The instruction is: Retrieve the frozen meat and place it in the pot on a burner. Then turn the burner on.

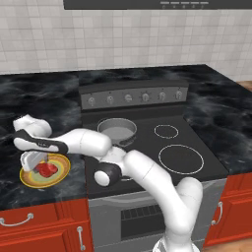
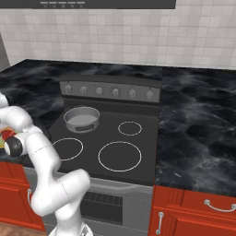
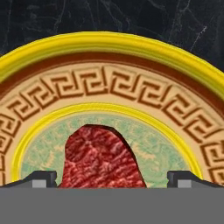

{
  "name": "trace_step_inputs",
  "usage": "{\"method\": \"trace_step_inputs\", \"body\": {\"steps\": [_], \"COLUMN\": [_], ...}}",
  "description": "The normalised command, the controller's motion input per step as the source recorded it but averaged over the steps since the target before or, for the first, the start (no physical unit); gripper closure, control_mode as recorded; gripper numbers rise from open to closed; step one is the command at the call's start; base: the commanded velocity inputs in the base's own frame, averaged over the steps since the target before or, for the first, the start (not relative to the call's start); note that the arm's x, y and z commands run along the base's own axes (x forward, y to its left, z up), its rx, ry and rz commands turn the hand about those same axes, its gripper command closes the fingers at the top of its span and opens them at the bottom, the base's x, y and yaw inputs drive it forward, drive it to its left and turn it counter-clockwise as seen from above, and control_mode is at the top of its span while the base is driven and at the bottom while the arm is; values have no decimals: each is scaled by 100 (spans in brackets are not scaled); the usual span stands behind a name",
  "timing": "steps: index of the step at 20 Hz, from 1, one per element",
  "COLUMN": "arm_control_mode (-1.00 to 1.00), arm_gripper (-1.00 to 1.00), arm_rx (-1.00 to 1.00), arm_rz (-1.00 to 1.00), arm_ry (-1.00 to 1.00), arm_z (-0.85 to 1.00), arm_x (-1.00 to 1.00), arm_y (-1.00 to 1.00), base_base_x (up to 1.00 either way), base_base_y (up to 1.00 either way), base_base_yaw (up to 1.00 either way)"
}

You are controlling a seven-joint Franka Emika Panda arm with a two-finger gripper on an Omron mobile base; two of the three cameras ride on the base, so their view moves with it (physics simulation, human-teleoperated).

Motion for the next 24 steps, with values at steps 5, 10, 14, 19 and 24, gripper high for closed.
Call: {"method": "trace_step_inputs", "body": {"steps": [5,10,14,19,24], "arm_control_mode": [-100,-100,-100,-100,-100], "arm_gripper": [-100,-100,-100,100,100], "arm_rx": [0,0,0,1,2], "arm_rz": [0,0,0,0,0], "arm_ry": [3,0,0,0,0], "arm_z": [0,0,-1,-15,-20], "arm_x": [0,0,0,-8,-10], "arm_y": [15,11,8,1,0], "base_base_x": [0,0,0,0,0], "base_base_y": [0,0,0,0,0], "base_base_yaw": [0,0,0,0,0]}}
